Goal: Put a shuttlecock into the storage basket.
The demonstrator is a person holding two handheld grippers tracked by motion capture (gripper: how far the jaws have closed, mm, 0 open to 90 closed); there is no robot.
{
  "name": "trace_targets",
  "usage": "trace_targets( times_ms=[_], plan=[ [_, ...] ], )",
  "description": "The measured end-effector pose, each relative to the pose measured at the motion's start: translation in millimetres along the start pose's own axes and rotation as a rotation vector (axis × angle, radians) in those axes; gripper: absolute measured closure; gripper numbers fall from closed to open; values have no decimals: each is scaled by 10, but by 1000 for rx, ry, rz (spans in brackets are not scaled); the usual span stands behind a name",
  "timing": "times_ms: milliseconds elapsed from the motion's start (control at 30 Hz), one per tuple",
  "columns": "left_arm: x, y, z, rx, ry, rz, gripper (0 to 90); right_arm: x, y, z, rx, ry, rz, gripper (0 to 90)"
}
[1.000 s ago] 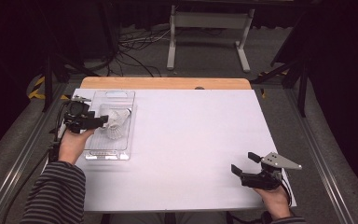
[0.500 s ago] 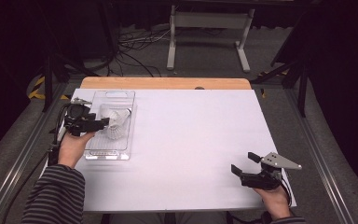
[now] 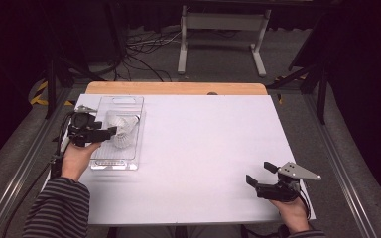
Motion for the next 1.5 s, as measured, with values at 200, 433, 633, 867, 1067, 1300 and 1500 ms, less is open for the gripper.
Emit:
trace_targets(
  times_ms=[200, 433, 633, 867, 1067, 1300, 1500],
  plan=[
    [13, -18, -19, -2, -10, 4, 378, 0, 0, 3, 0, 1, -1, 116],
    [36, -37, -27, -17, -4, -5, 370, 1, -1, 6, 1, 4, 0, 116],
    [66, -54, -31, -10, -11, -7, 362, 1, -1, 8, 1, 5, 0, 116],
    [90, -68, -34, -16, -13, -14, 356, -1, -2, 5, 1, 5, 1, 116],
    [130, -73, -73, -22, -21, -24, 350, 1, -4, 4, 1, 4, 3, 116],
    [161, -91, -93, -28, -21, -30, 340, 0, -4, 4, 1, 4, 3, 116],
    [166, -106, -109, -33, -24, -33, 337, -1, -5, 3, 0, 3, 3, 116]
  ],
)
Point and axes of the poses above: each handheld gripper's, and its own axes: x roughly backward along the jaws, y roughly out of its top, z roughly to its left, the point moved 9 cm from there along -x, roughly forward along the jaws, and after that the axes turned 4 degrees about x, right-handed, at the moved point
